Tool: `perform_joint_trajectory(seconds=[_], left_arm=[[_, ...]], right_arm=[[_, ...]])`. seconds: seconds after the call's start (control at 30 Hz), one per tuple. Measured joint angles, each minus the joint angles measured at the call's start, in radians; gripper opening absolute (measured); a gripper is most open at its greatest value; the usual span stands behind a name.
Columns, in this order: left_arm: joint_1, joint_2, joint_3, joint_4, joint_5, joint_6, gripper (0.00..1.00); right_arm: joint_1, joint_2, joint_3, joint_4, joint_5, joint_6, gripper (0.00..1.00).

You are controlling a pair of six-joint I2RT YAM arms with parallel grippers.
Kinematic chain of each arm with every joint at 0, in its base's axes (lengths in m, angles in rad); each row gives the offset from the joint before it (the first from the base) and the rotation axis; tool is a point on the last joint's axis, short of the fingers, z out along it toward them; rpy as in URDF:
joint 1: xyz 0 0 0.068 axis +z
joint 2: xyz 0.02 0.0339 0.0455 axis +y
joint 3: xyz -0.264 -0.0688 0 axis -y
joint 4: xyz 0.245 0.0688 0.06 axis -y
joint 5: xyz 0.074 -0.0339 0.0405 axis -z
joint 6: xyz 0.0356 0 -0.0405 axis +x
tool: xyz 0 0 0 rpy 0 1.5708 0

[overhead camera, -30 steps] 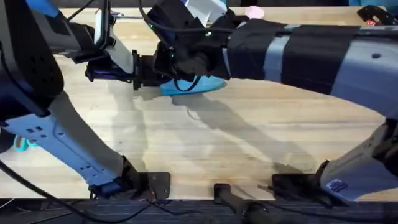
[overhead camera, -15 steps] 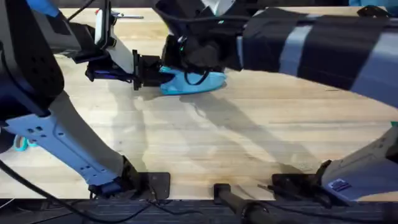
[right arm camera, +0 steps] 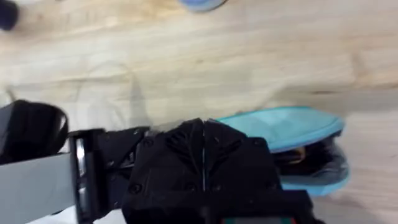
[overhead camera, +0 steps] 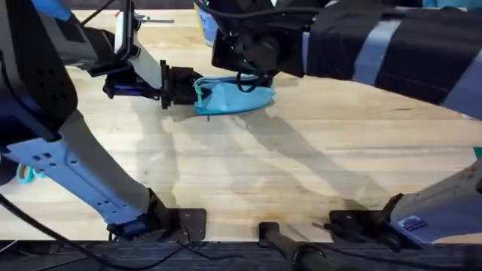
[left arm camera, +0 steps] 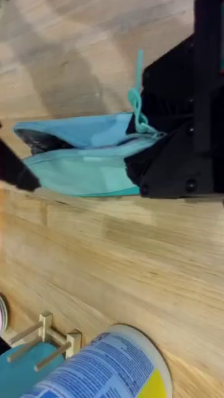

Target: Unzip the bag, pick up the pens from the table one at a time and place them inside, then zip the bag closed.

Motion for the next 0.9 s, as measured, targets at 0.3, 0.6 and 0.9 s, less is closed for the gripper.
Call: perform_joint_trajectory(seconds=[0.3,0.6,0.9], left_arm=[[0.000,0.000,0.000,0.000,0.000,0.000,0.044],[0.000,0.000,0.000,0.000,0.000,0.000,0.044],[0.000,0.000,0.000,0.000,0.000,0.000,0.048]], right_arm=[[0.000,-0.082,-0.002,-0.002,0.129,-0.124,0.030],[0.000,-0.119,-0.002,-0.003,0.167,-0.160,0.927],[0.000,-0.119,-0.002,-0.003,0.171,-0.166,0.996]])
